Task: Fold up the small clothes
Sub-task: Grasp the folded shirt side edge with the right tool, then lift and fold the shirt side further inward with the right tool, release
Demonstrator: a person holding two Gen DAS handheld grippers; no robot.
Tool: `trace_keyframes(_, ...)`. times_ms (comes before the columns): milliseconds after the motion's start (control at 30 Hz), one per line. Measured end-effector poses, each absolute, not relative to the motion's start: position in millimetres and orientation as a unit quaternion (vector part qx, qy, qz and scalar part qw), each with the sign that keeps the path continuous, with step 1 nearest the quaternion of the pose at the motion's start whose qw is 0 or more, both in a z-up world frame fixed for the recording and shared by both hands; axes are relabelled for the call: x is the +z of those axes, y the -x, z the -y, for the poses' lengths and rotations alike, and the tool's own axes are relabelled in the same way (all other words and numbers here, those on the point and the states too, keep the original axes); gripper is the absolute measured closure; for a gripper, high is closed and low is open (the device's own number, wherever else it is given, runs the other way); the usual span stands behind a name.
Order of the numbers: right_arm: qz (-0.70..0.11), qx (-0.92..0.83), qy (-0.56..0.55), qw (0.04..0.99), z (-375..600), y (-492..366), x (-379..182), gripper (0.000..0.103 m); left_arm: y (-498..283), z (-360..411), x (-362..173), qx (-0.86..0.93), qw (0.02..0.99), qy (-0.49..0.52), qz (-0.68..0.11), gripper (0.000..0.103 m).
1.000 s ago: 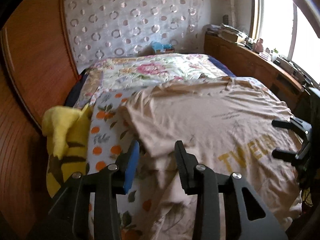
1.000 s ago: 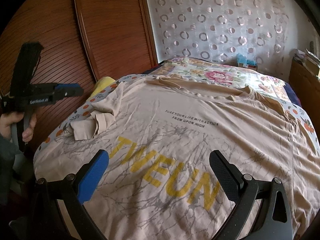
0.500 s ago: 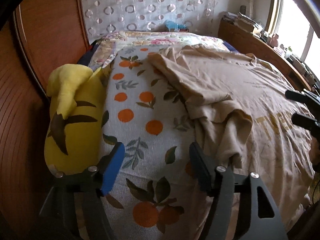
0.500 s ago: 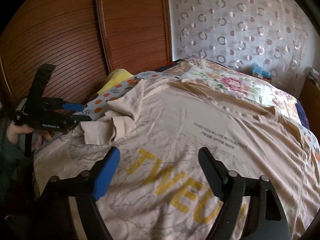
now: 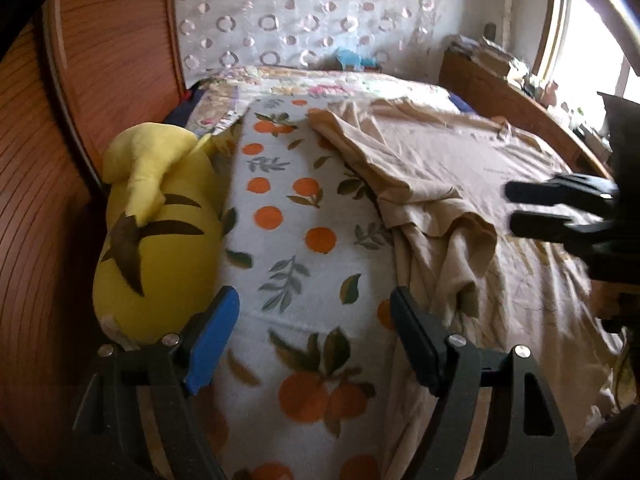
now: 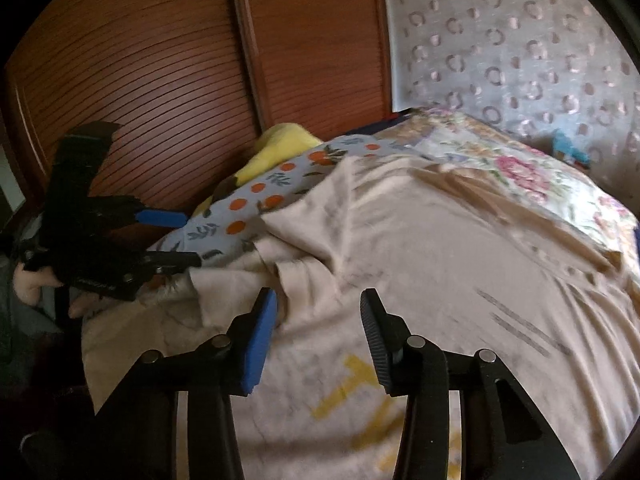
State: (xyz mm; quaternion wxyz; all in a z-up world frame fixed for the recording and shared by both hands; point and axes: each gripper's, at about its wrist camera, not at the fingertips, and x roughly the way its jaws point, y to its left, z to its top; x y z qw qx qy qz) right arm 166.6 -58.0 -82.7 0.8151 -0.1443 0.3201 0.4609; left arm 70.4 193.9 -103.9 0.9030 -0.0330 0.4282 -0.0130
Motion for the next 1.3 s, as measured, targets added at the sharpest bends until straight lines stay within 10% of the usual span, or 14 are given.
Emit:
trace_keyframes(467, -0.35, 0.467, 0.202, 0.787, -11.2, -185.1, -101.0, 0.065, -31.9, -202.1, -95.0, 0.0, 0.912, 0.045, -0.408, 0.025)
trace_keyframes(633, -0.34, 0.473, 0.207, 0.786, -12.0, -184.1, -99.3, 0.097, -29.9, -192.8, -96.5, -0.006, 0.912, 0.04, -0.408, 0.025)
trace_keyframes(1300, -0.319, 0.372, 0.099, 0.866, 64.2, -220.1, -73.9, 0.099, -31.3, -159.6, -85.8, -0.036, 0.917, 0.026, -0.397, 0.025)
